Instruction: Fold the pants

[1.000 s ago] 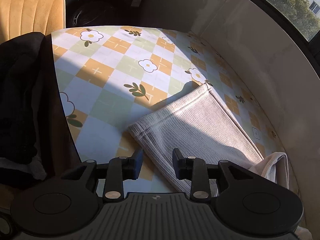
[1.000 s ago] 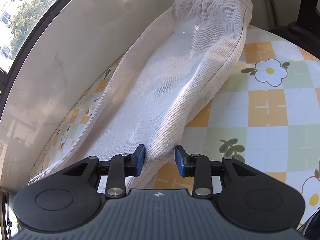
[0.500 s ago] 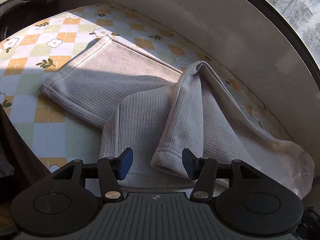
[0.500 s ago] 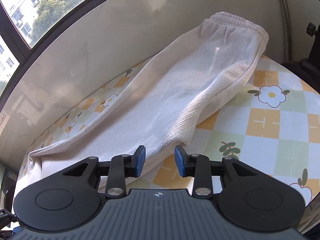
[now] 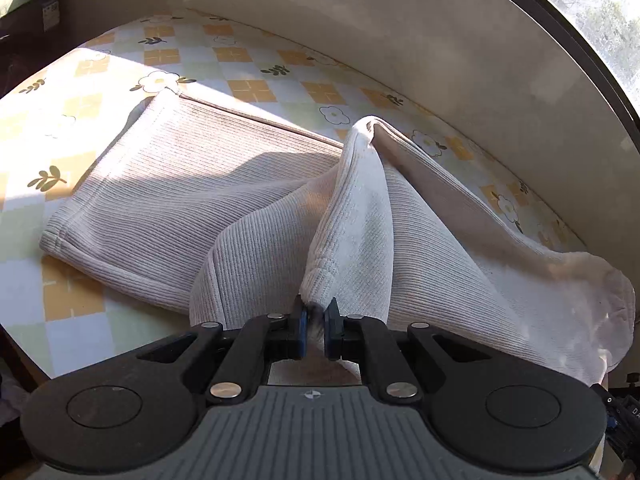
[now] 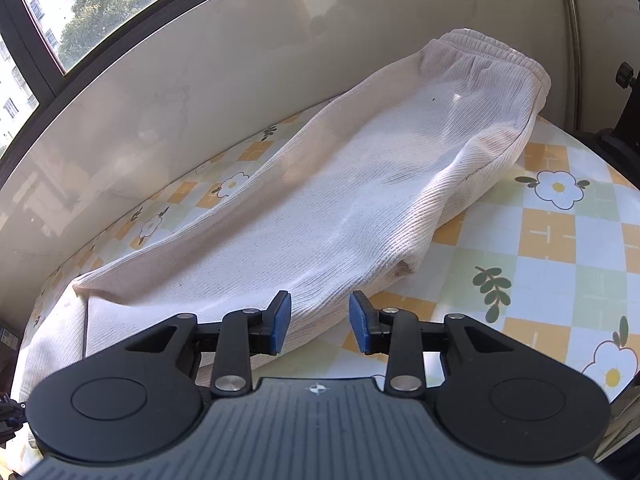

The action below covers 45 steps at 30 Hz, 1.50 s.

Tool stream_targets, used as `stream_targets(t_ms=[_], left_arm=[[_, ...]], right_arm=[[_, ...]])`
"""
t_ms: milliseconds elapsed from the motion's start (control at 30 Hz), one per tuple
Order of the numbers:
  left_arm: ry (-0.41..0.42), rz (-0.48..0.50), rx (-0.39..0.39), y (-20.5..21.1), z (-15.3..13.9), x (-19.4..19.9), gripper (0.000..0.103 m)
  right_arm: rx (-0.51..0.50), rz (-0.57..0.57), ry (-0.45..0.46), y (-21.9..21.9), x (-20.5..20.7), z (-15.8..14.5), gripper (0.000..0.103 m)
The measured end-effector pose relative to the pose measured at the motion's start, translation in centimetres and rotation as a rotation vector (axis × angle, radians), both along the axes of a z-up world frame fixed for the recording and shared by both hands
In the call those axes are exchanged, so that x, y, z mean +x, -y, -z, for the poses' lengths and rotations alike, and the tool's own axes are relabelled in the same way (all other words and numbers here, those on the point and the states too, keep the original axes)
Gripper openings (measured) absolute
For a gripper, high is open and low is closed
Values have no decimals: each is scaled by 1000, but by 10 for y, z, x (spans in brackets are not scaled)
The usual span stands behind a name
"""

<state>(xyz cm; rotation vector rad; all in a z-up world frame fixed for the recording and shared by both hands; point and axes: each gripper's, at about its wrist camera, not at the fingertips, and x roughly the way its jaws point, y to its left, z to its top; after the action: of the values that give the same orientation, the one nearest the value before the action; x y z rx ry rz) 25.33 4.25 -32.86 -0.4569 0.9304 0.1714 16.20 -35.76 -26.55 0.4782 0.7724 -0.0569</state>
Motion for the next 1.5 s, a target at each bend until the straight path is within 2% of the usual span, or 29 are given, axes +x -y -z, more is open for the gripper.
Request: stream_targets(t_ms=[233,333,433,533,667,733,833,933,1033,1200,1333,1500], left_arm=[[71,-112,66,-101,-36,30,7],[104,-137,69,-135,-47,49,7],[125,-143,85,-157,-53,75,7],[134,-145,65,-174,-51,96,4],[138,-98,89,-178,-35,132,5],[116,-120,95,-180,-34,134,7],[112,-125,12,-195,-31,121,22],[85,-126,-4,-199,-27,99,30],[38,-141,-59,-206,-11,67,30],[-15,-187,-126,-189,6,6,28],[-41,-202,-228,-175,24,-11,26],[-41,-258,-334,-153,43,-11,26]], right_arm=[[-3,-5,-16,-42,17,-2,36],[-15,-23,-22,-64,24,-4,36],[-25,-37,-25,-84,32,-7,36],[-37,-55,-29,-102,39,-8,36],[-50,-76,-48,-120,45,-4,36],[-53,-88,-56,-127,46,-2,36],[-55,-96,-67,-130,45,1,36],[-45,-90,-85,-126,44,6,36],[-31,-89,-93,-122,43,9,36],[-6,-113,-98,-120,45,14,36],[10,-151,-90,-122,47,16,36],[9,-197,-77,-123,45,17,36]])
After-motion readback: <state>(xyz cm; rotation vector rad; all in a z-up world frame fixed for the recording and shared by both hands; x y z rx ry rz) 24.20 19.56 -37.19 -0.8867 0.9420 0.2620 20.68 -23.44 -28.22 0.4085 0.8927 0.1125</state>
